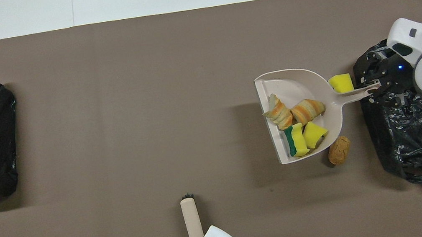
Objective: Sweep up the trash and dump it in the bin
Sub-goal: 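Carry the loaded dustpan to the black bag with the right gripper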
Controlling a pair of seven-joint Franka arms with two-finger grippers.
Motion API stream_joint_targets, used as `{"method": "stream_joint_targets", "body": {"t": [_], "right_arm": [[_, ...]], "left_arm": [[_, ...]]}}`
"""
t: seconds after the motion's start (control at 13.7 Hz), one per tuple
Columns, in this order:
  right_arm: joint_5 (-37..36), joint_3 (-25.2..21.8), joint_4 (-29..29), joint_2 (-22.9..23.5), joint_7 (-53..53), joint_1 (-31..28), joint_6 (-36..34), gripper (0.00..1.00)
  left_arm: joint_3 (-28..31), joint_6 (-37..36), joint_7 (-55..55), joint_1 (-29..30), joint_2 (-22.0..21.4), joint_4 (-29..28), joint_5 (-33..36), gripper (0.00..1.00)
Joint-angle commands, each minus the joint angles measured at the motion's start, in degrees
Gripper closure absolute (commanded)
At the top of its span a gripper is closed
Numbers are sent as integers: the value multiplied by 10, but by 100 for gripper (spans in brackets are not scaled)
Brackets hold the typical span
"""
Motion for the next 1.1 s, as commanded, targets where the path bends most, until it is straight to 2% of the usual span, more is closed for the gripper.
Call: {"method": "stream_joint_targets", "body": {"t": [0.0, 0.15, 0.22, 0.29, 0.37, 0.44, 0.66, 0.88, 1.02], "right_arm": [[-28, 5, 57, 3, -10, -33, -58, 100], [-59, 4, 58, 1, -40, -70, -61, 100], [-74, 3, 58, 1, -52, -87, -59, 100], [-98, 3, 58, 1, -59, -101, -52, 100], [-125, 3, 58, 1, -63, -115, -46, 100], [-152, 3, 58, 0, -67, -131, -31, 100], [-204, 3, 58, -2, -123, -180, 12, 100], [-272, 3, 58, -2, -128, -222, 68, 100], [-310, 3, 55, -3, -112, -221, 75, 100]], "left_arm": [[7, 21, 1, -11, 10, -6, 3, 100], [7, 21, 6, -11, 10, -6, 3, 99], [7, 20, 16, -10, 10, -6, 2, 86], [7, 14, 21, -6, 11, -3, 2, 42], [8, 13, 27, -3, 18, 3, 2, 9], [10, 9, 39, 4, 24, 13, 2, 0], [14, -26, 103, 58, 26, 56, 9, 0], [19, -140, 224, 175, 18, 152, 18, 0], [19, -210, 286, 257, 18, 235, 38, 0]]}}
